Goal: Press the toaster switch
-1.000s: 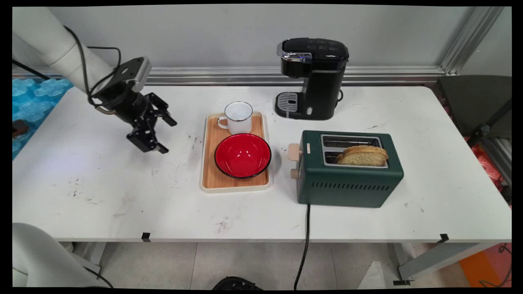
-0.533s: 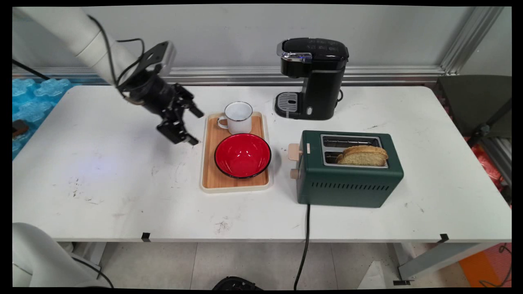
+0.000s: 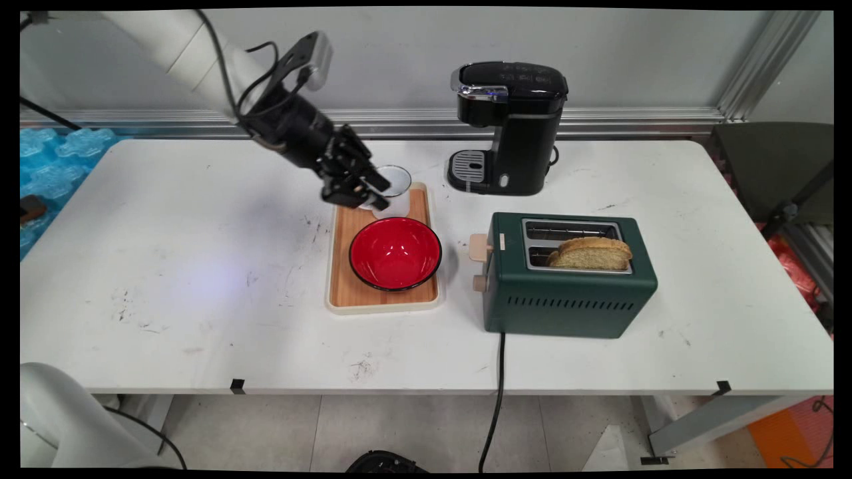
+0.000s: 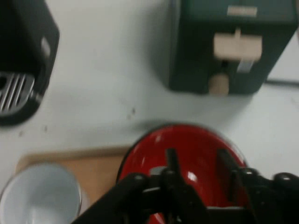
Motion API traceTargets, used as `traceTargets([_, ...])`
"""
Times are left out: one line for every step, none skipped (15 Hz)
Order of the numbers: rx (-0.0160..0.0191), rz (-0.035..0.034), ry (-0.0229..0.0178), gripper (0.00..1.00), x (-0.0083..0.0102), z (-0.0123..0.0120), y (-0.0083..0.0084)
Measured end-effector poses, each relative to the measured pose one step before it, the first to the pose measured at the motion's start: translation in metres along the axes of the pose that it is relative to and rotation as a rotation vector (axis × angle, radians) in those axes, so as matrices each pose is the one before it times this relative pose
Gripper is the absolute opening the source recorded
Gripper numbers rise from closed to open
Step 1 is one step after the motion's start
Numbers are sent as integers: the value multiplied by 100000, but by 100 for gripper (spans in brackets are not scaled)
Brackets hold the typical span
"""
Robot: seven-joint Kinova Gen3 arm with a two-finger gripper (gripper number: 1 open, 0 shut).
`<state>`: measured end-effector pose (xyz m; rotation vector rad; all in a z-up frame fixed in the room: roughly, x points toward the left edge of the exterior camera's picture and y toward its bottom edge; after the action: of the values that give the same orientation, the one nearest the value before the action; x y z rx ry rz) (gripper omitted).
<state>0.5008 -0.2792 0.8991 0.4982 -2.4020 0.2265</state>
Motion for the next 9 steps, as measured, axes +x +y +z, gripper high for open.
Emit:
traceTargets([-202,-352,1335,0,504,171,68])
traceTargets([-238,-434,1593,0,575,207,90])
traceTargets([-174,-628,1825,0,600,264,112])
traceTargets([-191,-695,1754,0,538,283,154])
traceTargets([-243,-723,1470,0,420,282,190])
traceTargets([-230,-852,1420,0,358,313,210])
traceTargets([-276,-1080,1583,0,353,370,266])
traceTargets([-344,-948,1198,0,236,348,232])
traceTargets([-343,-1265,1527,0,206,456,306])
